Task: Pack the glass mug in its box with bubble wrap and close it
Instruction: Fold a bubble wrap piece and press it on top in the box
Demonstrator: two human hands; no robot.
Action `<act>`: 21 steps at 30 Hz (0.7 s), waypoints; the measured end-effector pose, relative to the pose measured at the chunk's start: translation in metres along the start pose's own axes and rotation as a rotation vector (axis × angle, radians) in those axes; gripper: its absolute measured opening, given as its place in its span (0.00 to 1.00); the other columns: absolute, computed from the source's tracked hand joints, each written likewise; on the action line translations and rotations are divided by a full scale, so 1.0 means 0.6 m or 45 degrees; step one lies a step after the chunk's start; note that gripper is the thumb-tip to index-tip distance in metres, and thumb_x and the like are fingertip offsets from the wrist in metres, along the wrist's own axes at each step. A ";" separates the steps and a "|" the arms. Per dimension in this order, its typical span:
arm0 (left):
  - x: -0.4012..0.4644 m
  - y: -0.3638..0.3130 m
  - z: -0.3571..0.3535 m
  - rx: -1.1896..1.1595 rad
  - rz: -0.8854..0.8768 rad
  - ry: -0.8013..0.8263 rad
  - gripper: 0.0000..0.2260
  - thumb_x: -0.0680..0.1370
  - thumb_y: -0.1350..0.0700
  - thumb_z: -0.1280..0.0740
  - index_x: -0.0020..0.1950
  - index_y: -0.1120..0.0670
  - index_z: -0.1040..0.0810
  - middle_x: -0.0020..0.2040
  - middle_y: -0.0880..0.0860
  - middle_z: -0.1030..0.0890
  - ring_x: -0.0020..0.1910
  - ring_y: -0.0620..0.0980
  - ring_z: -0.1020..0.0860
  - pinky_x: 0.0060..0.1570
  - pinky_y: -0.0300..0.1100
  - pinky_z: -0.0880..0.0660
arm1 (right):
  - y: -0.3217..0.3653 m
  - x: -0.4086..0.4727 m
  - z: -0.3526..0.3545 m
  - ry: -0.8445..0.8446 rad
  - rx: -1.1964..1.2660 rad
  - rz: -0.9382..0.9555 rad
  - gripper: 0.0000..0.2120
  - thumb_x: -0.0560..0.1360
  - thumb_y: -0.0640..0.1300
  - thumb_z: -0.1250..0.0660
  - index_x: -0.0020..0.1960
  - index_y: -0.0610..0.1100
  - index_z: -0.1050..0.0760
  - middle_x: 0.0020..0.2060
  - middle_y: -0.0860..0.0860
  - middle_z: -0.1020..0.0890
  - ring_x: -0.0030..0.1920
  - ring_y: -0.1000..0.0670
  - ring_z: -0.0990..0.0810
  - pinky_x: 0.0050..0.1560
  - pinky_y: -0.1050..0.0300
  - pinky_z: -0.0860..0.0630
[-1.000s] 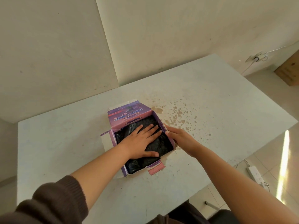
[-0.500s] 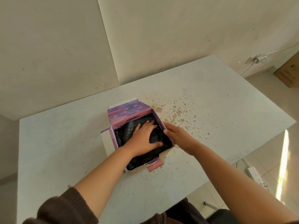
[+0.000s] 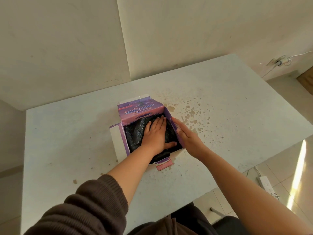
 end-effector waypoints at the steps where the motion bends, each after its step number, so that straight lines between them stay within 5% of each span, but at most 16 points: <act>1: 0.000 -0.001 0.000 0.014 0.007 0.010 0.46 0.72 0.33 0.37 0.77 0.55 0.57 0.78 0.51 0.57 0.76 0.48 0.59 0.74 0.49 0.62 | 0.000 0.000 0.000 0.003 -0.006 -0.001 0.19 0.82 0.45 0.49 0.72 0.58 0.40 0.70 0.56 0.34 0.71 0.57 0.37 0.71 0.56 0.39; 8: -0.012 0.002 0.029 -0.084 -0.085 0.060 0.46 0.72 0.34 0.37 0.77 0.56 0.56 0.78 0.52 0.56 0.76 0.49 0.61 0.73 0.49 0.64 | 0.013 -0.006 -0.003 0.043 -0.075 -0.002 0.19 0.83 0.46 0.50 0.69 0.64 0.42 0.66 0.60 0.34 0.66 0.60 0.36 0.56 0.75 0.37; 14: -0.058 0.055 0.033 0.117 0.032 0.415 0.54 0.68 0.36 0.31 0.75 0.55 0.67 0.76 0.52 0.68 0.74 0.50 0.66 0.72 0.59 0.63 | 0.014 -0.004 -0.006 0.074 -0.088 -0.030 0.19 0.82 0.49 0.53 0.73 0.60 0.44 0.67 0.57 0.35 0.65 0.57 0.37 0.58 0.67 0.33; 21: -0.053 0.056 0.016 0.168 0.093 0.530 0.54 0.70 0.35 0.33 0.72 0.52 0.73 0.73 0.51 0.73 0.72 0.50 0.72 0.70 0.61 0.66 | 0.008 0.000 -0.001 0.078 -0.078 -0.015 0.20 0.82 0.50 0.52 0.73 0.60 0.43 0.71 0.54 0.35 0.70 0.53 0.36 0.66 0.56 0.33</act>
Point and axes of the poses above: each hand's wrist, its own x-axis towards the middle knuckle, its own z-axis out of the back of the hand, y = z × x, the point moved 6 cm from there along x, towards the middle knuckle
